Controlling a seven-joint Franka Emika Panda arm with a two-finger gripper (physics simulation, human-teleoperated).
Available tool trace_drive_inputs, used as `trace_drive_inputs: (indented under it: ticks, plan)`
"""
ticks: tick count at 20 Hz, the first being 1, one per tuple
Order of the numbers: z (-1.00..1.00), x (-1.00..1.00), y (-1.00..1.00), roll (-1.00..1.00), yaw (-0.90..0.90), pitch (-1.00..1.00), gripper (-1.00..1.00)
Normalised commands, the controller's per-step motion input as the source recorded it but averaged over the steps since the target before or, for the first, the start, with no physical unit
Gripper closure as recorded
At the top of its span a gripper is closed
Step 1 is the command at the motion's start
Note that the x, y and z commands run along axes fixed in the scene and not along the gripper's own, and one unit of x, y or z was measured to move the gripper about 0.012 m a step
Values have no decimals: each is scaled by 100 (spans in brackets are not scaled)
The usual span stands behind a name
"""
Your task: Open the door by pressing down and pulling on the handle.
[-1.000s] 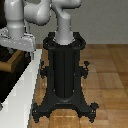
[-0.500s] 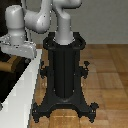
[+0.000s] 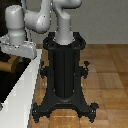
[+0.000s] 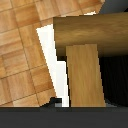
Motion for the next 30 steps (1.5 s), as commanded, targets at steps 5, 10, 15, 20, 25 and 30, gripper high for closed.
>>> trace_drive_inputs:
  ticks: [5, 10, 15, 20, 25, 30]
  plan:
    - [-60, 0, 0, 0, 0, -9, 100]
    - [-40, 0, 0, 0, 0, -9, 100]
    - [-20, 0, 0, 0, 0, -12, 100]
    - [-60, 0, 0, 0, 0, -6, 100]
    - [-60, 0, 0, 0, 0, -3, 100]
    - [-60, 0, 0, 0, 0, 0, 100]
